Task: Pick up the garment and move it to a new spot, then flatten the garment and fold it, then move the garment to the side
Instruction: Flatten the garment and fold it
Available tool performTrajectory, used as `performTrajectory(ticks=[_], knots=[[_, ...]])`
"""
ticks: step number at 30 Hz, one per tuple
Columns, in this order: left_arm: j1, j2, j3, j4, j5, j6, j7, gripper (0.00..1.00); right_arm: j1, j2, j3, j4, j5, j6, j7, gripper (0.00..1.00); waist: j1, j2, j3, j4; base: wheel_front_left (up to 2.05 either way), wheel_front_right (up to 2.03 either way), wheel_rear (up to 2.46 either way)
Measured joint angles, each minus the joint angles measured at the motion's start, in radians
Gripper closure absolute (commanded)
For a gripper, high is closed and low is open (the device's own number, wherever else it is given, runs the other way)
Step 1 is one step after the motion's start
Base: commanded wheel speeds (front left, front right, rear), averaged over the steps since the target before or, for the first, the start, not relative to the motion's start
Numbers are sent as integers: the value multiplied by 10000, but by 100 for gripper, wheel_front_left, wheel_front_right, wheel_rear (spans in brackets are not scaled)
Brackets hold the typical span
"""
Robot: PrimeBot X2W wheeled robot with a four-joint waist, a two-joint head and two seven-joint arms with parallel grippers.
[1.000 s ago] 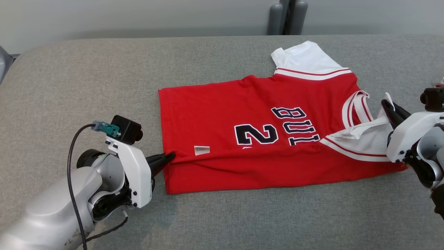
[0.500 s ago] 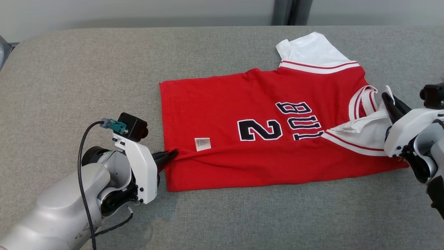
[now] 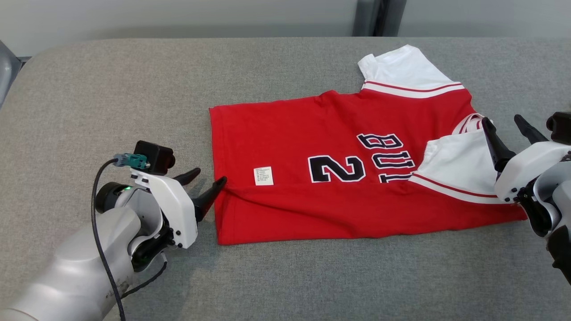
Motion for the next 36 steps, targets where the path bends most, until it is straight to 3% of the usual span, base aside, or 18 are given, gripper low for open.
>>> performTrajectory(ticks=[2, 4, 9, 13, 17, 20, 26, 29, 36], knots=[[31, -58, 194, 196, 12, 15, -658, 0, 71, -54, -25, -19, -48, 0, -169, 0, 0, 0, -130, -9, 0, 0, 0], [130, -109, 619, 466, 94, 334, -1944, 0, 314, -153, -569, -433, -146, 0, -238, 0, 0, 0, -351, -42, 0, 0, 0], [686, -261, 2061, 232, 558, 934, -2615, 0, 1460, -420, -2993, -2270, -1689, 0, -282, 0, 0, 0, -745, -117, 0, 0, 0], [1716, -435, 4591, -1304, 2558, 1511, -2642, 0, 3219, 174, -5026, -3906, -3219, 0, -280, 0, 0, 0, -1080, -136, 0, 0, 0], [3691, -999, 6859, -2947, 4932, 1975, -2642, 0, 4676, 974, -6284, -5563, -4757, 0, -280, 0, 0, 0, -1379, -191, 0, 0, 0], [4917, -1712, 8054, -3814, 6473, 1975, -2642, 0, 5471, 1540, -6936, -6458, -5379, 0, -280, 0, 0, 0, -1571, -248, 0, 0, 0], [6640, -3124, 9823, -4180, 8222, 1457, -2642, 0, 6463, 2318, -7517, -7160, -5850, 0, -280, 0, 0, 0, -1842, -329, 0, 0, 0], [7012, -3407, 10184, -3914, 8878, 1212, -2642, 0, 6685, 2529, -7678, -7187, -5965, 0, -280, 0, 0, 0, -1852, -325, 0, 0, 0], [7335, -3616, 10477, -3336, 9449, 1229, -2642, 0, 6872, 2824, -7791, -7114, -6006, 0, -280, 0, 0, 0, -1851, -332, 0, 0, 0]])
